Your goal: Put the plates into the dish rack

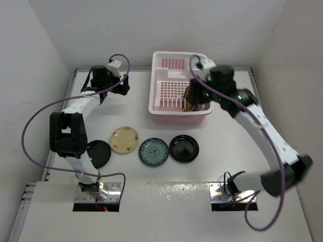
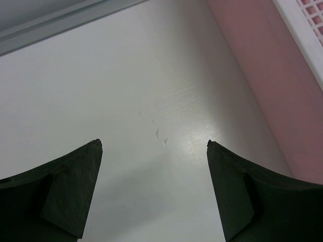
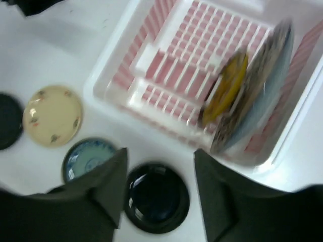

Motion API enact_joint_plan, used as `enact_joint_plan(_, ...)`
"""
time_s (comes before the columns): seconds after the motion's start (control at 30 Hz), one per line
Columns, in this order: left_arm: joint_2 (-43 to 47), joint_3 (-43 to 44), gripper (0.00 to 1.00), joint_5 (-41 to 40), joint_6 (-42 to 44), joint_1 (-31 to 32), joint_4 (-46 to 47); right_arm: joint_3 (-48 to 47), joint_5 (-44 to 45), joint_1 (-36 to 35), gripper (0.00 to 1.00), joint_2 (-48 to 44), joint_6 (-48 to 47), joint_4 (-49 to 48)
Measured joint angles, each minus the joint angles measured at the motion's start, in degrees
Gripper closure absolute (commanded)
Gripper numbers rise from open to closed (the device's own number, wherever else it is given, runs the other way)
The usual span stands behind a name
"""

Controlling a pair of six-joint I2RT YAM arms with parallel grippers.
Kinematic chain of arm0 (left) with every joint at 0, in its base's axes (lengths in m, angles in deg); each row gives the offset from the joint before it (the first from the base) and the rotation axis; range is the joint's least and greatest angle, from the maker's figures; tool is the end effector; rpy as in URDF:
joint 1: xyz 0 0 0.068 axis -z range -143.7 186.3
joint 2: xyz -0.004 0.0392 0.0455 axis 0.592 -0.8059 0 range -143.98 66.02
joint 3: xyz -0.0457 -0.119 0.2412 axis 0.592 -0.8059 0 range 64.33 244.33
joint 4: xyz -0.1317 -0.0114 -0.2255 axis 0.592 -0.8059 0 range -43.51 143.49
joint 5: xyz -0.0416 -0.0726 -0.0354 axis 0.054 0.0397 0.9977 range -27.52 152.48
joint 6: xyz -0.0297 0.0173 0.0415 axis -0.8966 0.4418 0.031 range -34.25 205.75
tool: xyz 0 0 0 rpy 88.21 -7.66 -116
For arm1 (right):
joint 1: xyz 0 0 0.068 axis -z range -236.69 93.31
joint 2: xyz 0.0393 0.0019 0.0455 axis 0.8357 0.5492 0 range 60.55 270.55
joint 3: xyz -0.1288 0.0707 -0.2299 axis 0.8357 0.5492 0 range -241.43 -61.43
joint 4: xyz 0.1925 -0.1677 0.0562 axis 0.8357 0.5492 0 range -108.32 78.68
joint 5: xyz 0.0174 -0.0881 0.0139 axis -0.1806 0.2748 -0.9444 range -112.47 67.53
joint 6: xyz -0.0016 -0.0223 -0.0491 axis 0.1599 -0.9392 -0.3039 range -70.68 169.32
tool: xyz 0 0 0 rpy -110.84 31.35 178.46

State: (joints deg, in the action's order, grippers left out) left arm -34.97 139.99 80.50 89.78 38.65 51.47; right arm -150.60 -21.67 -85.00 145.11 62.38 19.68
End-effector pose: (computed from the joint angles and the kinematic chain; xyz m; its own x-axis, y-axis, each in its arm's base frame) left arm 0.4123 -0.0279 0.2725 -0.4358 0.0848 -0.8960 0.3451 0.9352 -0.0793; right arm 0.2871 0.1541 0.3954 -0.5768 -0.0541 -0.8151 -0.3425 0.9219 0.1811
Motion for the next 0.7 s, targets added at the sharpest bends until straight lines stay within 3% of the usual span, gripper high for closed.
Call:
enact_joint_plan(0.03, 0.24, -0.96, 0.12, 0.0, -0.02, 0.31, 0.44, 6.45, -2.97, 1.77, 0.5, -5.53, 2.03, -0.61)
enact_joint_plan(0.17, 2.43, -6.8, 0.12, -0.52, -0.5, 1.42, 3.54, 29.66, -8.68, 4.09, 0.28, -20.24, 10.47, -1.03)
enact_joint_plan(0.3, 5.7, -13.31, 0.12, -1.84, -0.94, 2.73, 8.04, 48.74, -9.81, 4.0, 0.24, -20.61, 16.68, -4.11)
enact_joint_plan(0.43, 10.47, -19.1, 0.12, -3.54, -1.7, 4.55, 9.62, 56.98, -7.82, 4.33, 0.35, -16.17, 20.44, -7.69)
enact_joint_plan(0.63, 15.69, -21.51, 0.12, -5.2, -2.75, 5.51, 9.01, 58.73, -7.28, 5.95, 0.5, -8.07, 22.84, -21.18)
enact_joint_plan(0.7, 17.27, -22.05, 0.12, -5.53, -2.54, 5.57, 8.52, 58.64, -7.41, 6.32, 0.6, -4.9, 23.32, -24.48)
